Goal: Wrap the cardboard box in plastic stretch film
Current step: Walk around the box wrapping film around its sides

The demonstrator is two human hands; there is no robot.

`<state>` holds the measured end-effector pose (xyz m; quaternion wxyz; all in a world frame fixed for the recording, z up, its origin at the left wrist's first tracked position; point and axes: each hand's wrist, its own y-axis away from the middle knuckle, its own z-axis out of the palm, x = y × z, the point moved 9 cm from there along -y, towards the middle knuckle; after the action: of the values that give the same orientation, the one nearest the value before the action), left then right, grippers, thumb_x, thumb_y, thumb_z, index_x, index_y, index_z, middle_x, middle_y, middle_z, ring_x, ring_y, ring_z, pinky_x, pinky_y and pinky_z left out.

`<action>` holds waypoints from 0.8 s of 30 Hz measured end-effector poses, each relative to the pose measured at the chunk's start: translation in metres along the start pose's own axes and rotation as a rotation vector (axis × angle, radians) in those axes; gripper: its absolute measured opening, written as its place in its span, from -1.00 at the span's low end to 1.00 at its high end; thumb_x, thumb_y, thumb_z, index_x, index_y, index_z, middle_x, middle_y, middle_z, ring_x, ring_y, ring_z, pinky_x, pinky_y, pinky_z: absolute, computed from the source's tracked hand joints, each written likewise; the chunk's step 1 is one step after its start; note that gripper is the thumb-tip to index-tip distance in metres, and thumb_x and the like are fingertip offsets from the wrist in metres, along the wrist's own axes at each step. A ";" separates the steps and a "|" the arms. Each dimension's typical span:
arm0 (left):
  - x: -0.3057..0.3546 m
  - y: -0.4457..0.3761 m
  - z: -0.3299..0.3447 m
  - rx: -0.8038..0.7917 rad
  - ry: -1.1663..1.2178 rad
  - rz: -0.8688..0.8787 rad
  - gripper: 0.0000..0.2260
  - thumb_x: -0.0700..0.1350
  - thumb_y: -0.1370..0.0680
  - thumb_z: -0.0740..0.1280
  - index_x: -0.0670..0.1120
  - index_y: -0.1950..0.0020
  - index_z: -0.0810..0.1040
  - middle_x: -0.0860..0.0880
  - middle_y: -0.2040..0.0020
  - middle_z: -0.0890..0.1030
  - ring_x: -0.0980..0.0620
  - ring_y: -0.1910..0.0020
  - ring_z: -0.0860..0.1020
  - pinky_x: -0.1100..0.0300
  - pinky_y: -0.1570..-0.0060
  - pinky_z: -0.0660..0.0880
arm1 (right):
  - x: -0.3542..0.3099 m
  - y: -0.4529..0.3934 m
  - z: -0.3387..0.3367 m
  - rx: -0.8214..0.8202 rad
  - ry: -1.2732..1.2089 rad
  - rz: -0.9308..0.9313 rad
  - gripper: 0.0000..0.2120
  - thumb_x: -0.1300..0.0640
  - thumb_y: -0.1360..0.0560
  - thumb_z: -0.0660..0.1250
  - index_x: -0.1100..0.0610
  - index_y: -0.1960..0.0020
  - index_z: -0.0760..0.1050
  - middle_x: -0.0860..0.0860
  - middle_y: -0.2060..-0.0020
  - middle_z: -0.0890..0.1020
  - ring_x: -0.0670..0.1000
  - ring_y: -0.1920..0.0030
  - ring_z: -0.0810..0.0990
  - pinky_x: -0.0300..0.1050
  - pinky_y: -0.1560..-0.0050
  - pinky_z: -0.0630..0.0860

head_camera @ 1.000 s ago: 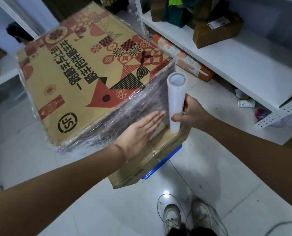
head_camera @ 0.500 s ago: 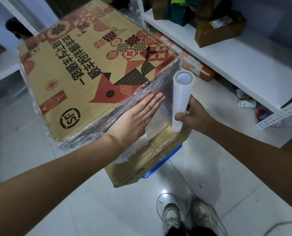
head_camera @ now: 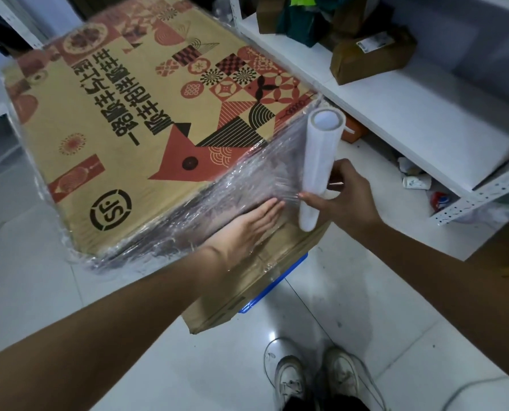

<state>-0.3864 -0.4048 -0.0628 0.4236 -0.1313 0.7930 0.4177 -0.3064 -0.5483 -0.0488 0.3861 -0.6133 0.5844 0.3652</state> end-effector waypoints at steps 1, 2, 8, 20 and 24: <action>0.002 0.000 0.002 -0.007 -0.026 0.006 -0.39 0.04 -0.63 -0.15 -0.41 -0.40 -0.28 -0.36 -0.48 -0.18 -0.33 -0.46 -0.18 -0.26 -0.30 -0.33 | -0.001 0.000 -0.001 -0.009 0.004 -0.012 -0.50 -0.03 -0.28 0.55 0.08 -0.09 0.41 0.00 -0.02 0.60 -0.03 -0.01 0.57 -0.15 0.02 0.56; 0.003 -0.001 0.004 -0.012 -0.031 0.008 -0.39 0.05 -0.63 -0.15 -0.43 -0.40 -0.26 -0.37 -0.48 -0.17 -0.34 -0.46 -0.17 -0.26 -0.31 -0.32 | -0.003 0.000 -0.002 -0.015 0.007 -0.026 -0.52 -0.02 -0.30 0.54 0.09 -0.11 0.43 -0.01 -0.03 0.60 -0.05 -0.01 0.58 -0.20 0.02 0.55; 0.004 0.001 0.000 0.011 0.020 -0.030 -0.42 -0.03 -0.64 -0.09 -0.45 -0.43 -0.16 -0.38 -0.48 -0.08 -0.36 -0.45 -0.11 -0.28 -0.29 -0.32 | 0.003 0.004 0.004 -0.100 0.058 -0.022 -0.55 0.05 -0.45 0.39 0.15 -0.26 0.35 0.01 -0.11 0.53 0.03 -0.10 0.53 -0.19 -0.05 0.49; 0.011 0.008 0.000 0.106 0.049 -0.028 -0.31 0.01 -0.63 -0.04 -0.57 -0.32 -0.28 -0.42 -0.46 -0.12 -0.38 -0.44 -0.08 -0.16 -0.41 -0.14 | 0.001 -0.012 -0.008 -0.206 0.226 0.061 -0.47 0.08 -0.38 0.49 0.10 -0.27 0.35 -0.12 -0.09 0.47 -0.05 -0.05 0.48 -0.43 0.14 0.40; 0.014 0.004 0.003 0.070 -0.007 -0.010 -0.34 0.04 -0.63 -0.03 -0.45 -0.44 -0.18 -0.45 -0.45 -0.12 -0.45 -0.41 -0.11 -0.30 -0.34 -0.23 | 0.011 -0.016 -0.010 -0.286 0.214 0.111 -0.36 0.15 -0.43 0.43 0.08 -0.40 0.19 -0.01 -0.28 0.42 -0.01 -0.22 0.41 -0.25 -0.12 0.41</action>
<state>-0.3951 -0.3986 -0.0722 0.4325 -0.1188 0.8051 0.3882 -0.2903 -0.5616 -0.0541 0.2097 -0.6640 0.5972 0.3981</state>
